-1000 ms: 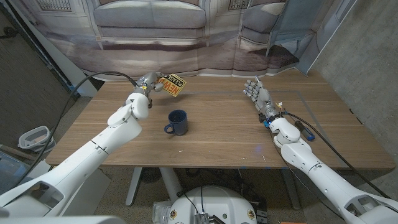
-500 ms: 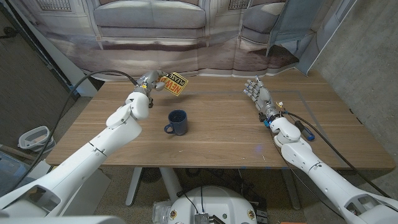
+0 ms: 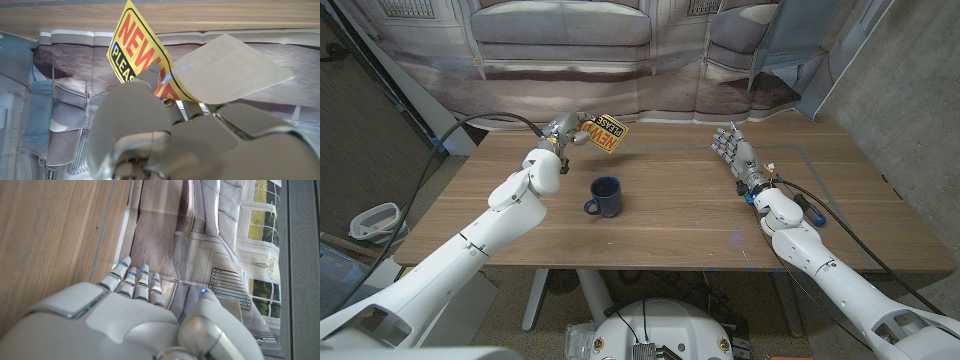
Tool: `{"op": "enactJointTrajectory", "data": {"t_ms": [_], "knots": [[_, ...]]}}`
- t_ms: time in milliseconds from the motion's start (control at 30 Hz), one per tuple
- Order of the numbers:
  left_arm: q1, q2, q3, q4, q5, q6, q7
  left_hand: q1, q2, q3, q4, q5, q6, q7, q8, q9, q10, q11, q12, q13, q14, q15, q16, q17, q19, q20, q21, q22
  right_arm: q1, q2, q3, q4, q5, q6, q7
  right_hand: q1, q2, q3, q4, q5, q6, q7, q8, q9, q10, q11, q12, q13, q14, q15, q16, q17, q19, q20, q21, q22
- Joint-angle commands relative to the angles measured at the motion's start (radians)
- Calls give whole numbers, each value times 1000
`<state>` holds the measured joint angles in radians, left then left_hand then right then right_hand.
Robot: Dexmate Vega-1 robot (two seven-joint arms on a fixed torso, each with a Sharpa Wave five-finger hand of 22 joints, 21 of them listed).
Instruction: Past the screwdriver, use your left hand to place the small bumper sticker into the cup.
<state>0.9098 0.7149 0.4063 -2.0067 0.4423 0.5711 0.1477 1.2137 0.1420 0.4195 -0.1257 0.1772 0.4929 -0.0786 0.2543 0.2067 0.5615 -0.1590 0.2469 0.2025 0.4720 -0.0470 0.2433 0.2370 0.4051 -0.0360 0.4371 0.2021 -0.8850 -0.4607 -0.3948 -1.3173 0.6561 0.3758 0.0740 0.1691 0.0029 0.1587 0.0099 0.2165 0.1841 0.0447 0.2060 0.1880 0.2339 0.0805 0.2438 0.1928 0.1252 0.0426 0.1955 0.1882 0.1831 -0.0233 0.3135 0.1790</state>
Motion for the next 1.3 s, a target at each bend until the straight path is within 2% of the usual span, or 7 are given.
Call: {"op": "enactJointTrajectory", "data": {"t_ms": [33, 100, 200, 700, 933, 1033, 1300], "knots": [[34, 5, -12, -31, -4, -35, 18, -10, 3, 2, 4, 0, 3, 0, 0, 3, 6, 4, -3, 4, 15, -70, 0, 2, 6, 9, 8, 2, -2, 3, 0, 3, 2, 3, -1, 1, 11, -1, 0, 0, 12, 2, -4, 5, 6, -1, -2, 5, 9, -1, 0, 5, 13, 1, -6, 5], [34, 5, -7, -33, 5, -22, 18, -10, 2, 2, 4, 0, 5, -1, 0, 3, 7, 4, -3, 5, 14, -67, 0, 2, 6, 9, 8, 2, -2, 3, -1, 3, 1, 3, -1, 1, 11, -1, 0, 0, 12, 2, -4, 5, 7, -2, -2, 5, 9, -1, 0, 5, 13, 1, -7, 5], [49, 7, -36, -25, -51, -80, 0, -11, 2, 2, 4, 0, 4, -2, -1, 3, 5, 3, -5, 5, 16, -67, 0, 2, 6, 10, 9, 2, -2, 4, -2, 3, 0, 3, -2, 1, 11, -2, 0, 0, 12, 2, -4, 5, 6, -1, -3, 5, 9, -1, 0, 5, 13, 1, -7, 5], [79, 25, -31, -68, -27, -97, 13, -10, 1, 6, 1, 0, 8, 1, -3, 2, 8, 1, -9, 5, 18, -67, -1, 4, 5, 11, 14, 2, -13, 1, 1, -15, -4, 8, -12, 0, 11, -3, -1, 0, 14, 3, -4, 5, 9, -1, -2, 6, 11, 0, 1, 5, 15, 1, -11, 6], [60, 38, 38, -93, 72, -24, 18, -11, 1, 7, 1, 0, 9, 2, -4, 2, 6, -2, -12, 6, 20, -67, -1, 5, 5, 12, 17, 2, -20, -5, 5, -26, -6, 11, -17, 0, 12, -4, -1, 0, 14, 2, -4, 5, 7, 3, -3, 6, 10, -1, 0, 5, 16, 1, -13, 6], [65, 41, 16, -88, 19, -61, 4, -11, 2, 7, 1, 0, 10, 1, -4, 2, 7, -1, -12, 6, 21, -69, -2, 5, 5, 12, 18, 2, -21, -9, 5, -29, -7, 10, -16, 0, 12, -4, -1, 0, 14, 2, -4, 5, 8, 2, -3, 6, 12, -1, 1, 5, 16, 1, -13, 6], [81, 64, 16, -144, 24, -48, -5, -13, 1, 8, 1, 0, 13, 2, -5, 3, 13, 1, -12, 6, 22, -69, -3, 6, 5, 11, 21, 2, -22, -2, 11, -19, 3, 20, -12, -1, 13, -4, -2, 0, 17, 3, -3, 5, 12, 1, -1, 6, 14, -2, 1, 5, 19, 2, -15, 6]]}}
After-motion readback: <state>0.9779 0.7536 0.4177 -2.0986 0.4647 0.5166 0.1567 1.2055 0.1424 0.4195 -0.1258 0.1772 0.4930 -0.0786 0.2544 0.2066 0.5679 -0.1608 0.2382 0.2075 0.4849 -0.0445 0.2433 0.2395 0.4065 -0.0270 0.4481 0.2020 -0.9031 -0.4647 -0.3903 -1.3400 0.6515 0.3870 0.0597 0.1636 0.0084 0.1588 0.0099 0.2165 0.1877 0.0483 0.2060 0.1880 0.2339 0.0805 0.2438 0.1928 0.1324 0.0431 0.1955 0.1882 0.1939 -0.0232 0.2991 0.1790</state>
